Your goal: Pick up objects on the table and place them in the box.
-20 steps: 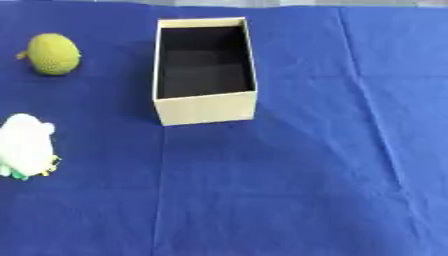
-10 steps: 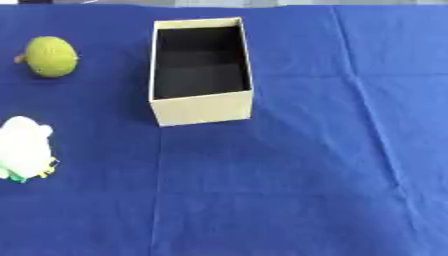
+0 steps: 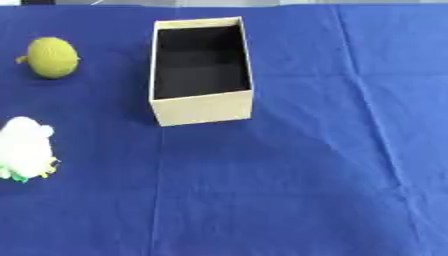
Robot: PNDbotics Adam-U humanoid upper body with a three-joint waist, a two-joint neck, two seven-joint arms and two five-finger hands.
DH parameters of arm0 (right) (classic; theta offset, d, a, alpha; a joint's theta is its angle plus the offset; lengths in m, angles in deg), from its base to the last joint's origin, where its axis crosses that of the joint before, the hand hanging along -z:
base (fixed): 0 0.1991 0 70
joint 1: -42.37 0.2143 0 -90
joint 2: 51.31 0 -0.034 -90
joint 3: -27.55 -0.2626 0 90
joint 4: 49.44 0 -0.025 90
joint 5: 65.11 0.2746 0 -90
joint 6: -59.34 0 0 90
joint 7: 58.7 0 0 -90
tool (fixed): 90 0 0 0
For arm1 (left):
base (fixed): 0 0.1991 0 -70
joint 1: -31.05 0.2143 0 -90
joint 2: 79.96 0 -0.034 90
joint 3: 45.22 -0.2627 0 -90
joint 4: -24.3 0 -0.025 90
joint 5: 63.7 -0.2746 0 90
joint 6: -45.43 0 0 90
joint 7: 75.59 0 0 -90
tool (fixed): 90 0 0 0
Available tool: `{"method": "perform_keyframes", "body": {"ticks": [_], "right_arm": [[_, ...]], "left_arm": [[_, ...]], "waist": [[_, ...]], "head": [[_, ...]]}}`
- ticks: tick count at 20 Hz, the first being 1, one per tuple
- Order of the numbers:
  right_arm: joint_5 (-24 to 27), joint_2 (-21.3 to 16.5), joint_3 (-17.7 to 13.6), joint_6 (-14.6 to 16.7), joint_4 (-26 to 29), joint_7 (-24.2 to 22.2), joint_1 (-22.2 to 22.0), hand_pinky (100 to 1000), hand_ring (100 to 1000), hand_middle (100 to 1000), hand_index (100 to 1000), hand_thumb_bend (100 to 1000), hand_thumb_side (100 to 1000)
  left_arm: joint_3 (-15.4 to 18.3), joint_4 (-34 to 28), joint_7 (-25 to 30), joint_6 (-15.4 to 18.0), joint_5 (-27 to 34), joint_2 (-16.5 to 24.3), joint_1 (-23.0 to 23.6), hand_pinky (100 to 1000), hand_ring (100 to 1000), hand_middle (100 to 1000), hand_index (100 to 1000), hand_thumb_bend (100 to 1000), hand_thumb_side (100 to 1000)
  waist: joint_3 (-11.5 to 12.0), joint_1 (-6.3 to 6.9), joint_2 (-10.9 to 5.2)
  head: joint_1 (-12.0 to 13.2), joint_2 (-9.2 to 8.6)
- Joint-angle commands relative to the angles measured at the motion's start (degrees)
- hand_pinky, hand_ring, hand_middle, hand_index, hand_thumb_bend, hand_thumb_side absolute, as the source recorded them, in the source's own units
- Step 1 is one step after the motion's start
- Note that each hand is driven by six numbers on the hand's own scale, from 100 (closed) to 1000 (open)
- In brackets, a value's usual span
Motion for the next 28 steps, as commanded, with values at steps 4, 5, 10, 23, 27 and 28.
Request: {"method": "perform_keyframes", "body": {"ticks": [4, 5, 10, 23, 27, 28], "right_arm": [[-0.1, -1.8, -0.3, -0.2, 0.9, -0.4, 0.4, 878, 790, 545, 780, 100, 538], [0.0, -1.7, -0.3, -0.3, 0.9, -0.4, 0.4, 878, 790, 545, 780, 100, 538], [0.0, -1.5, -0.3, -0.5, 0.9, -0.6, 0.4, 879, 789, 543, 780, 100, 539], [0.5, -0.8, -0.1, -1.3, 0.9, -1.4, 0.5, 881, 788, 540, 778, 100, 540], [0.7, -0.5, 0.0, -1.5, 0.9, -1.9, 0.5, 881, 788, 537, 777, 100, 541], [0.7, -0.4, 0.0, -1.6, 0.9, -2.0, 0.5, 882, 788, 537, 777, 100, 541]], "left_arm": [[0.0, 1.6, 11.7, 0.4, -11.1, 2.3, -1.0, 930, 921, 907, 936, 408, 418], [0.0, 1.7, 13.6, 0.5, -12.2, 1.8, -1.2, 931, 922, 908, 936, 411, 417], [-1.2, 4.6, 21.7, 1.0, -12.2, 1.5, -1.8, 956, 949, 922, 956, 515, 384], [-4.9, 10.2, 30.9, 4.4, -11.0, 0.1, -5.1, 991, 980, 942, 980, 492, 326], [-5.9, 11.9, 30.2, 3.7, -12.5, -1.2, -7.3, 983, 977, 939, 977, 493, 273], [-6.1, 12.3, 29.7, 3.5, -12.9, -1.5, -7.7, 978, 974, 937, 976, 484, 282]], "waist": [[-0.1, 0.25, -1.14], [-0.2, 0.27, -1.14], [-0.5, 0.43, -1.11], [-1.3, 0.67, -1.11], [-1.6, 0.69, -1.04], [-1.6, 0.71, -1.02]], "head": [[0.3, -0.07], [0.3, -0.11], [0.7, -0.01], [1.4, 0.16], [1.7, 0.21], [1.8, 0.22]]}}
